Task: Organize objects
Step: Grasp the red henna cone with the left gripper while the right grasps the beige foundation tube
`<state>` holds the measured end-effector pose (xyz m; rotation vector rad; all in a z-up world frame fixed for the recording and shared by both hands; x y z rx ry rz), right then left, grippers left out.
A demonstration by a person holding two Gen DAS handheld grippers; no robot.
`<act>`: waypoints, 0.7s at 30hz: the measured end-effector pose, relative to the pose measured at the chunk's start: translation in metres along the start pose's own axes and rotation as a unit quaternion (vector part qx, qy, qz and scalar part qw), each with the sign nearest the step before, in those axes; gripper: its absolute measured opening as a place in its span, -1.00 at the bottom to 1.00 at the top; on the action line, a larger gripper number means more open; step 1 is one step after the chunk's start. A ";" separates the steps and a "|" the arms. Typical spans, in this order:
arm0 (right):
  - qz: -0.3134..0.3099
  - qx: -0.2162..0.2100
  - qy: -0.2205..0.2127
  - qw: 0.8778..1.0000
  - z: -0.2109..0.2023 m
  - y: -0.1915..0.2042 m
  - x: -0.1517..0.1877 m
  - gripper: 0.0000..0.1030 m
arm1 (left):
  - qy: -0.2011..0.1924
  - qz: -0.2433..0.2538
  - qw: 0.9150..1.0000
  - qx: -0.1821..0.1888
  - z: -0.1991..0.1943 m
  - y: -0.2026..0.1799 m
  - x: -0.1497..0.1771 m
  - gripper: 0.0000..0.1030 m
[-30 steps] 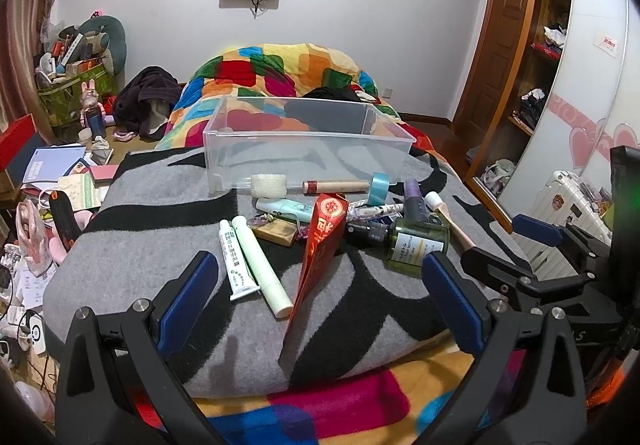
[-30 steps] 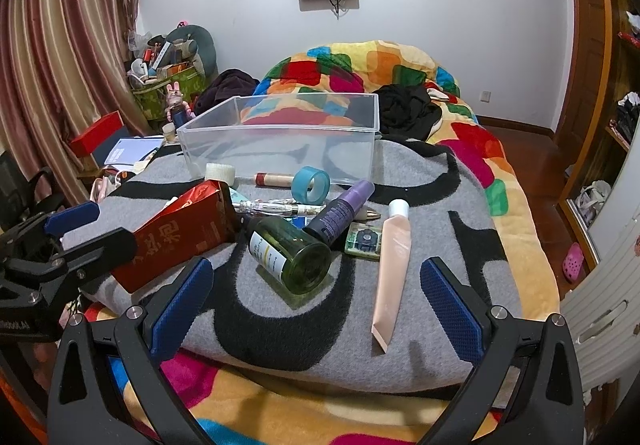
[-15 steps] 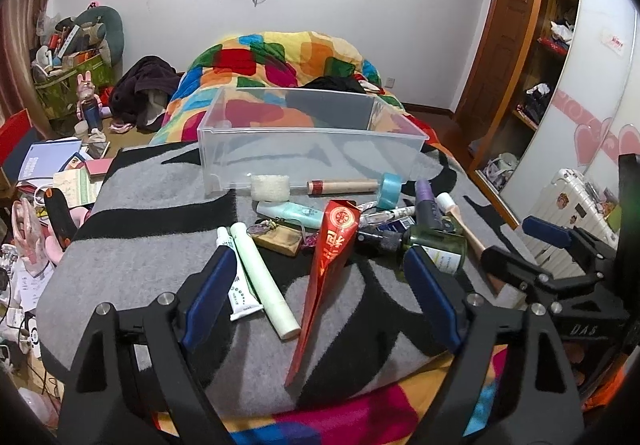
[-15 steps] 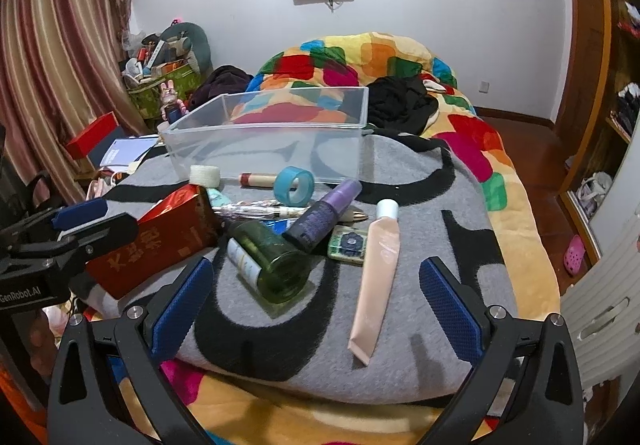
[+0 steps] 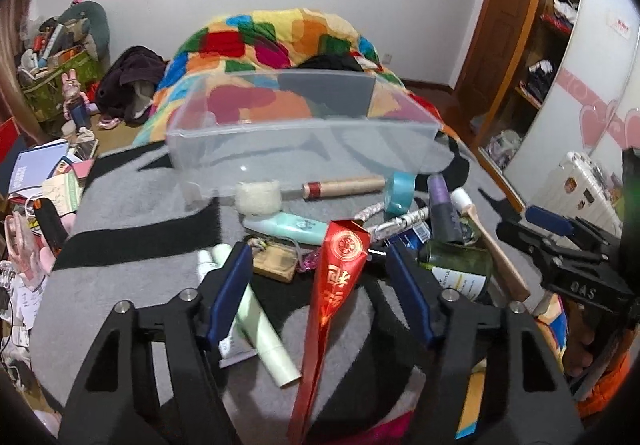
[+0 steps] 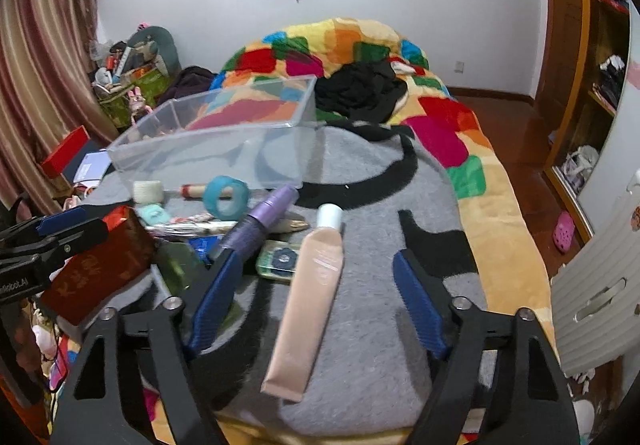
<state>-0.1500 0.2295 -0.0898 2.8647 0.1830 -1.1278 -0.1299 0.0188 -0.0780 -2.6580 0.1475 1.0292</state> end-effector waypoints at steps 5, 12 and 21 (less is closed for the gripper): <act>-0.006 0.003 0.020 1.000 0.022 -0.002 -0.001 0.15 | 0.031 0.001 0.999 0.007 0.022 -0.002 0.009 0.02; 0.009 -0.012 0.047 0.999 0.048 -0.004 -0.009 0.02 | 0.048 -0.009 0.999 0.022 0.031 0.000 0.017 -0.39; 0.007 -0.002 0.059 0.998 0.059 -0.009 -0.008 -0.39 | 0.033 -0.020 0.999 0.016 0.020 0.008 0.016 -0.45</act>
Point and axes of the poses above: each gripper's, at about its wrist camera, not at the fingertips, and z roughly the way its jaws point, y to its left, x to its underside, the point moved 8 cm from there along z, roughly the way its jaws point, and after that the axes turned 9 degrees about x, right-handed, at the moved point
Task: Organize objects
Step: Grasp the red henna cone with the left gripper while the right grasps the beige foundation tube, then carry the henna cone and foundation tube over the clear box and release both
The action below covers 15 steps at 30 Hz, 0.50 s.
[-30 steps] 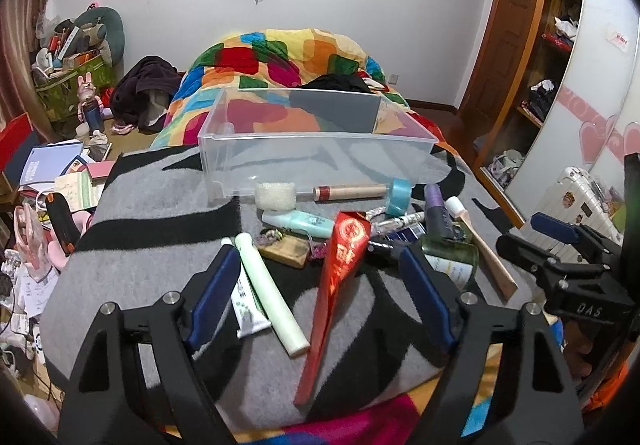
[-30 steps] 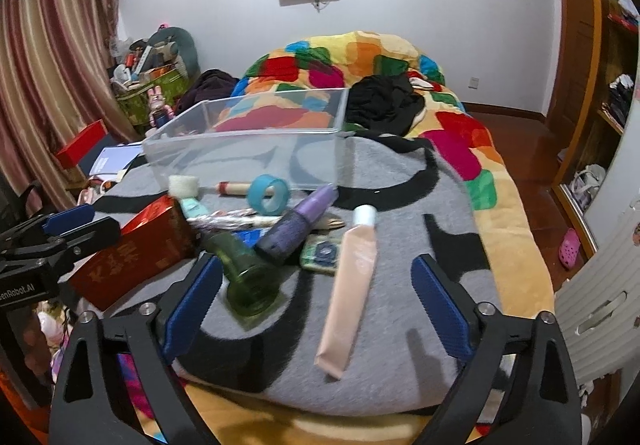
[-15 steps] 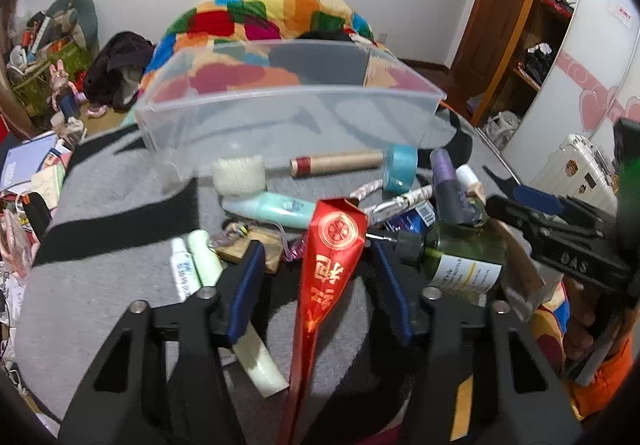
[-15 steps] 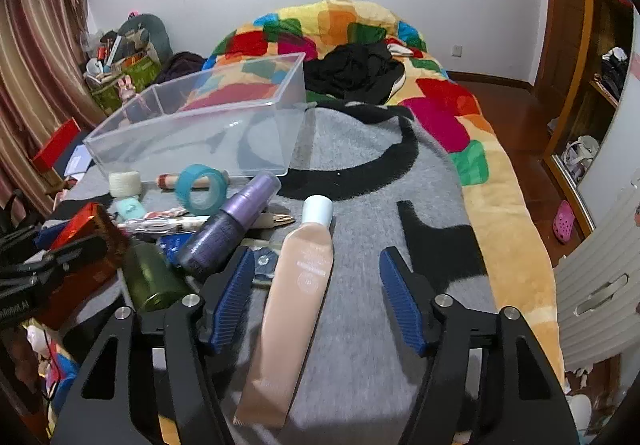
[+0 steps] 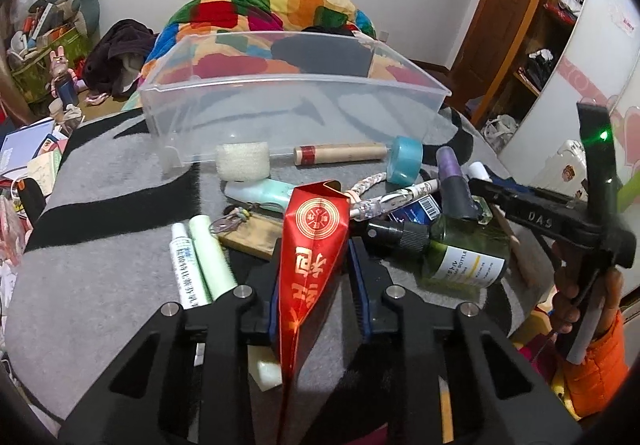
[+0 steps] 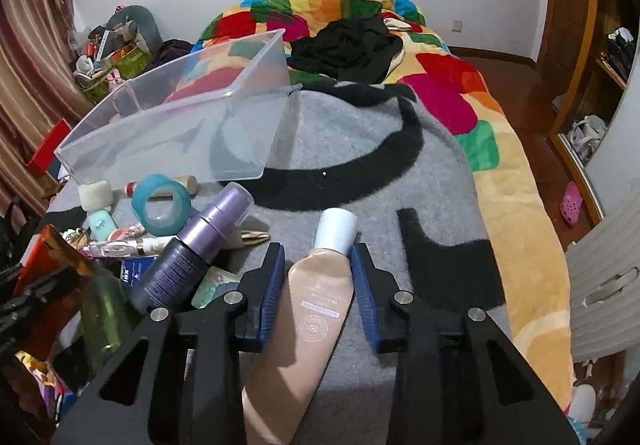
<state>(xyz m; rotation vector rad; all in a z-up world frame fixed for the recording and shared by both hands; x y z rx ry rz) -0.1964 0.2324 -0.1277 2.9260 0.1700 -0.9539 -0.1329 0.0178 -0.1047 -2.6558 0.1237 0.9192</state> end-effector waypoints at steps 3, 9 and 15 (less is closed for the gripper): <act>-0.001 0.004 -0.004 1.000 -0.002 0.000 0.000 -0.40 | -0.010 -0.004 1.000 -0.003 -0.009 0.003 -0.003 -0.45; 0.006 -0.009 -0.030 1.000 -0.026 -0.001 -0.008 -0.43 | -0.035 -0.008 0.999 -0.009 -0.027 0.009 -0.015 -0.45; -0.009 -0.020 -0.080 0.997 -0.066 0.007 -0.031 -0.44 | -0.066 -0.013 0.998 -0.017 -0.044 0.017 -0.034 -0.45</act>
Point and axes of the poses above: each gripper's, at about its wrist camera, not at the fingertips, and z roughly the way its jaws point, y to its left, x to its underside, the point moved 8 cm from there along z, roughly the way its jaws point, and after that the axes turned 9 degrees about x, right-handed, at the moved point
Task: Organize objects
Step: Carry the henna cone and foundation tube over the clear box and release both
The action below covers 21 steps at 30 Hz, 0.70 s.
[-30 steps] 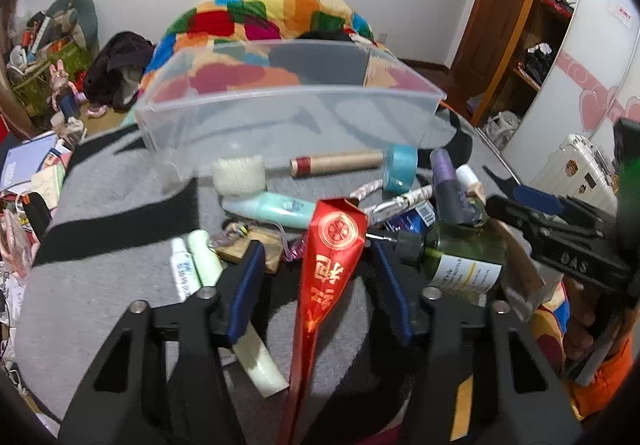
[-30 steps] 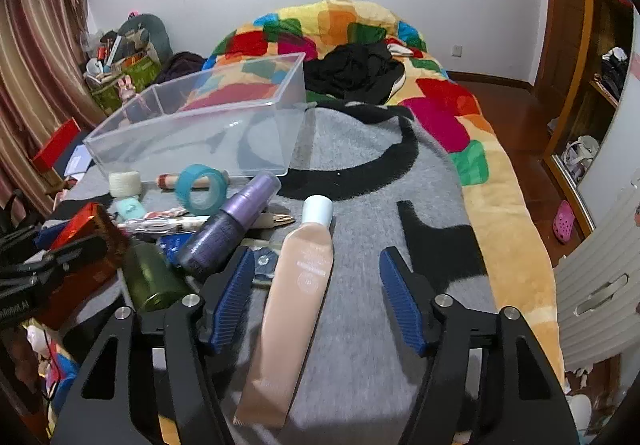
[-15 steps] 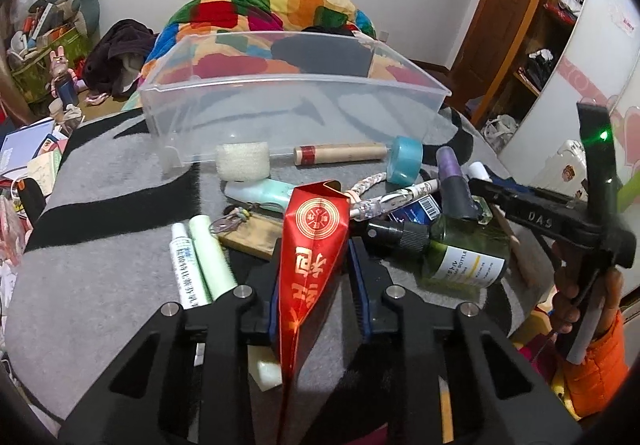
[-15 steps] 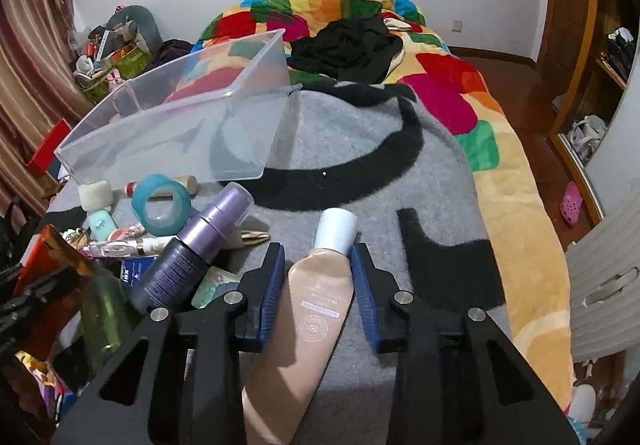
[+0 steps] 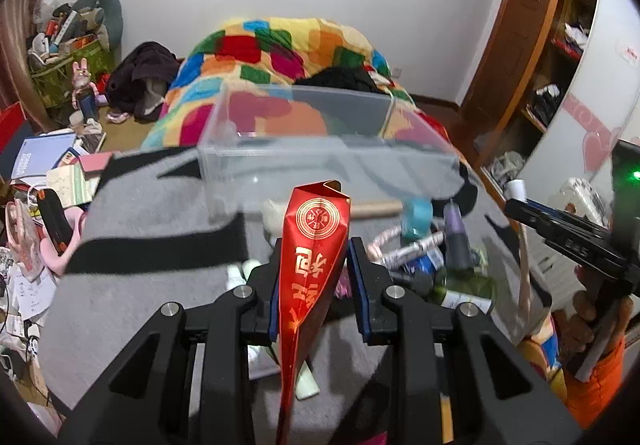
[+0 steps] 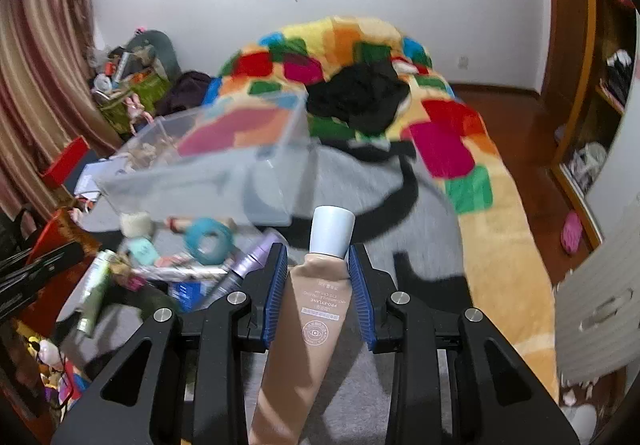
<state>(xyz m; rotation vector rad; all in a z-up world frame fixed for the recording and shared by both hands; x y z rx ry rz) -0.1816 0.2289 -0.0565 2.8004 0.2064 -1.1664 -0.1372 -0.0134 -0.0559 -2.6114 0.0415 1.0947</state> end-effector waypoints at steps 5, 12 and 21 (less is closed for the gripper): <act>-0.020 -0.018 -0.029 0.999 -0.021 0.015 -0.025 -0.44 | -0.022 0.000 1.000 -0.007 -0.009 0.006 -0.022 -0.45; -0.031 -0.025 -0.065 0.997 -0.036 0.028 -0.063 -0.44 | -0.042 0.010 0.999 -0.022 -0.012 0.013 -0.054 -0.45; -0.061 -0.031 -0.060 0.996 -0.009 0.060 -0.106 -0.44 | -0.022 0.019 0.999 -0.034 0.018 0.021 -0.085 -0.45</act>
Point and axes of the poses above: each gripper's, at about its wrist camera, not at the fingertips, and z roughly the way its jaws point, y to its left, x to its underside, the point moved 8 cm from there along z, roughly the way its jaws point, and after that the axes turned 9 degrees about x, right-handed, at the moved point
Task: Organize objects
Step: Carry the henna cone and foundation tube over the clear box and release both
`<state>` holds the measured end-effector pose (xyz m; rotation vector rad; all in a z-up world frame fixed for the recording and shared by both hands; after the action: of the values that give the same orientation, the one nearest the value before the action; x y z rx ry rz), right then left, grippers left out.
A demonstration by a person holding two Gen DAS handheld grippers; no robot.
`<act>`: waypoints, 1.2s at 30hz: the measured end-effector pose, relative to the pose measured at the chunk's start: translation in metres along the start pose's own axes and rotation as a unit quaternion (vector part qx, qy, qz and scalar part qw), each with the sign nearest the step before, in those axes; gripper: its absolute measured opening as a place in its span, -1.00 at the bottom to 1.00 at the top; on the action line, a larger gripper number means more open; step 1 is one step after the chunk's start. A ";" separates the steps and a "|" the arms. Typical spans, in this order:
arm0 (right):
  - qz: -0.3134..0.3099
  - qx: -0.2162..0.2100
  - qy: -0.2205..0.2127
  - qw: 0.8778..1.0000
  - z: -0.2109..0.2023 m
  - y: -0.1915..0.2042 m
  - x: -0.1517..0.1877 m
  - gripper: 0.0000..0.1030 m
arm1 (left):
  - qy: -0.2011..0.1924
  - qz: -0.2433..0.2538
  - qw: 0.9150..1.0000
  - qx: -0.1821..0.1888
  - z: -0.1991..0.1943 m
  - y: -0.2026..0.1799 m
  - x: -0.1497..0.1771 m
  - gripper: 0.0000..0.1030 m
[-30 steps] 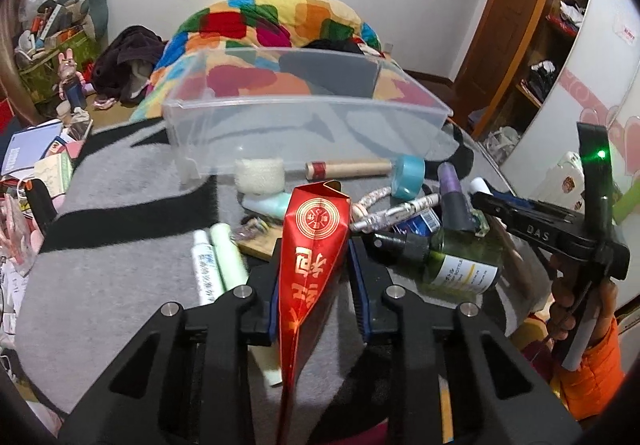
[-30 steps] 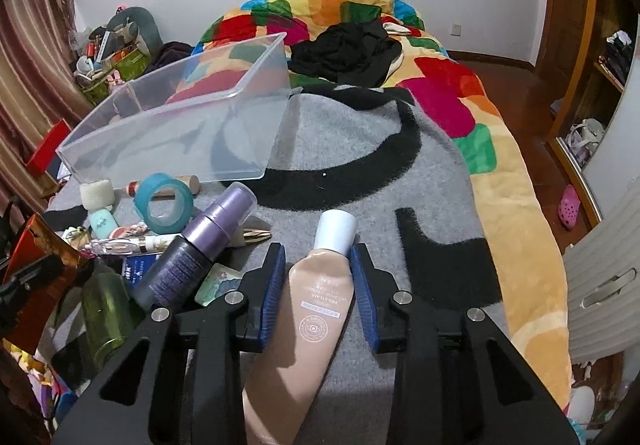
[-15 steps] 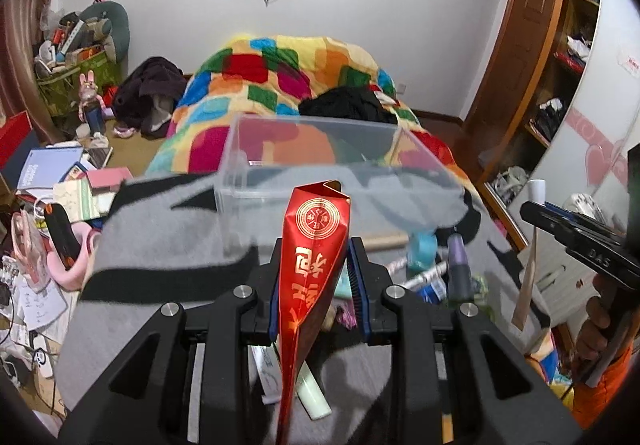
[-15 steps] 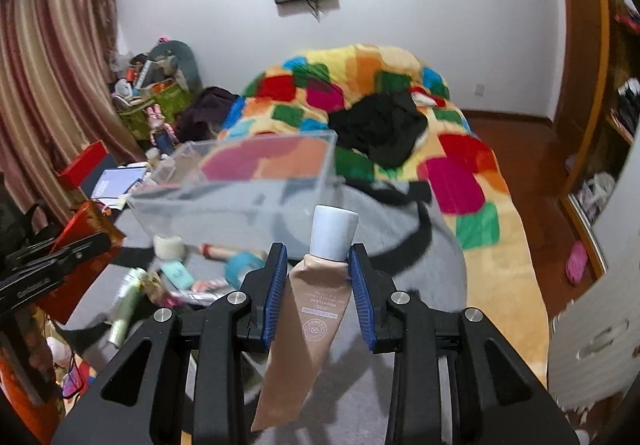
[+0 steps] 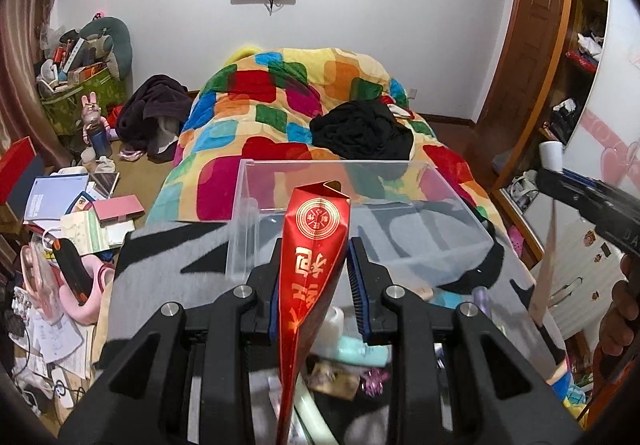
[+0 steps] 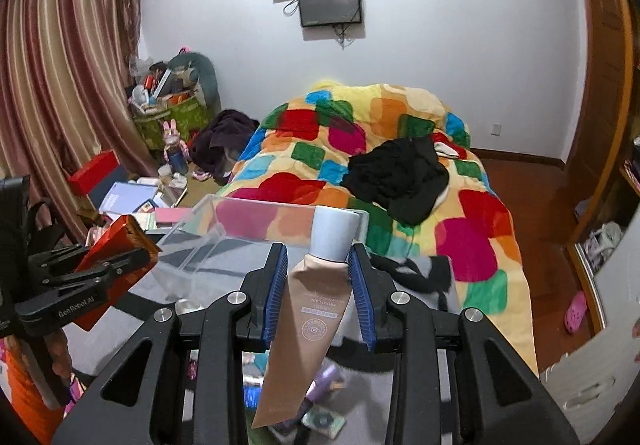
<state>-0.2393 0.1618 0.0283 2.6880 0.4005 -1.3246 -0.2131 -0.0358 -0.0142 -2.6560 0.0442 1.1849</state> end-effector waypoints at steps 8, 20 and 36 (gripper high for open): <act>-0.003 -0.037 0.080 0.996 0.070 0.026 -0.003 -0.44 | 0.034 0.001 0.999 -0.013 0.041 0.009 -0.016 -0.45; -0.020 -0.027 0.152 0.988 0.126 0.036 0.024 -0.42 | 0.082 0.009 0.997 0.013 0.072 -0.001 -0.003 -0.35; -0.027 -0.060 0.105 0.992 0.067 0.037 0.020 0.02 | 0.034 0.024 0.999 0.030 0.021 -0.017 -0.015 0.21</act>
<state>-0.2685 0.1156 -0.0287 2.7392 0.5594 -0.9969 -0.2367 -0.0152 -0.0131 -2.6562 0.1529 1.0878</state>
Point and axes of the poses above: each gripper's, at about its wrist camera, not at the fingertips, and z roughly the way its jaws point, y to its left, x to its underside, the point moved 8 cm from there along z, roughly the way its jaws point, and after that the axes turned 9 degrees about x, right-handed, at the moved point
